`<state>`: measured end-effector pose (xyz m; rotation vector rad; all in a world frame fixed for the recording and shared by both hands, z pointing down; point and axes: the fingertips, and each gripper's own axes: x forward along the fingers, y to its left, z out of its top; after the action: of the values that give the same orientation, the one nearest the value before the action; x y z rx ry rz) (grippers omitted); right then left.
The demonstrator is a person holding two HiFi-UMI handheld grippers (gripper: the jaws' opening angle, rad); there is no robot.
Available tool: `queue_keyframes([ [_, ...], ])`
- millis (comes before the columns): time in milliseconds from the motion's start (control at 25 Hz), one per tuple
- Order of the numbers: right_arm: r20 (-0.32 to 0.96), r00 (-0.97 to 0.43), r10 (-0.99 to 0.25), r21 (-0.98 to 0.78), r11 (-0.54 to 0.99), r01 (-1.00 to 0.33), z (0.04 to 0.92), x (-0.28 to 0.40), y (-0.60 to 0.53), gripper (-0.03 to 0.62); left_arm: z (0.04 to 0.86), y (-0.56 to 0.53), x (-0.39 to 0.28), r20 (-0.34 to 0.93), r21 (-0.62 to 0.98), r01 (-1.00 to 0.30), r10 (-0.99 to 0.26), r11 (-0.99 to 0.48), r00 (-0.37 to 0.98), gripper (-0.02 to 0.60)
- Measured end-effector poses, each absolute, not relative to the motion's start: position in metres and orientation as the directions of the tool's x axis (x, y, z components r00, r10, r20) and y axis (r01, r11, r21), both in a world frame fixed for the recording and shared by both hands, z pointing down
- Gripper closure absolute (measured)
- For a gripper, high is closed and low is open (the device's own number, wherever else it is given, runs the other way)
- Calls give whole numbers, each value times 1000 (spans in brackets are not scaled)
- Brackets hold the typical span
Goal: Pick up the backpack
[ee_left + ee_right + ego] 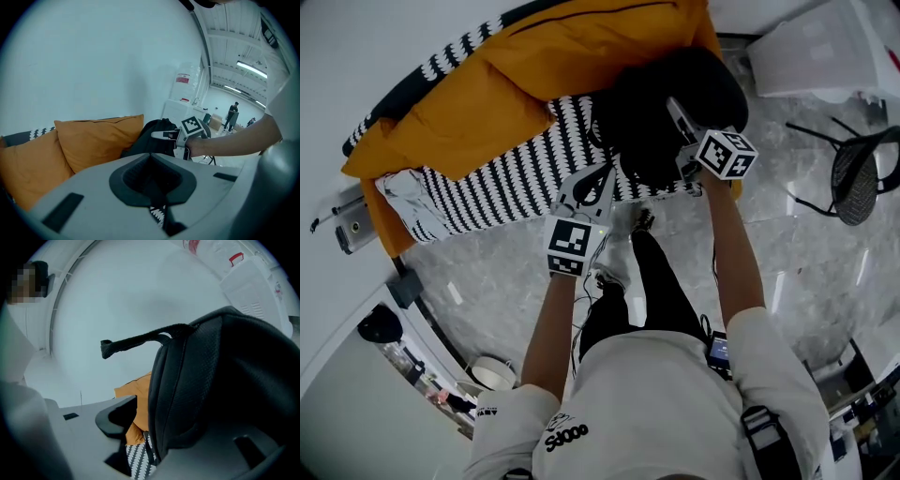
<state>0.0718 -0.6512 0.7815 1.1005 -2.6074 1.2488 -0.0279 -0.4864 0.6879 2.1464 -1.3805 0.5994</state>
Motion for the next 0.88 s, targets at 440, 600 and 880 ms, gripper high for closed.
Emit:
queue_keyframes([
  [440, 322, -686, -652, -635, 389, -668, 784, 65, -668, 487, 688, -495, -32, 612, 181, -929, -702, -324, 364, 560],
  [600, 291, -685, -668, -643, 394, -656, 774, 59, -664, 522, 679, -488, -42, 617, 174, -934, -705, -311, 350, 560],
  [880, 258, -716, -649, -633, 446, -633, 748, 51, -652, 542, 656, -482, -55, 593, 170, -940, -731, -296, 338, 560],
])
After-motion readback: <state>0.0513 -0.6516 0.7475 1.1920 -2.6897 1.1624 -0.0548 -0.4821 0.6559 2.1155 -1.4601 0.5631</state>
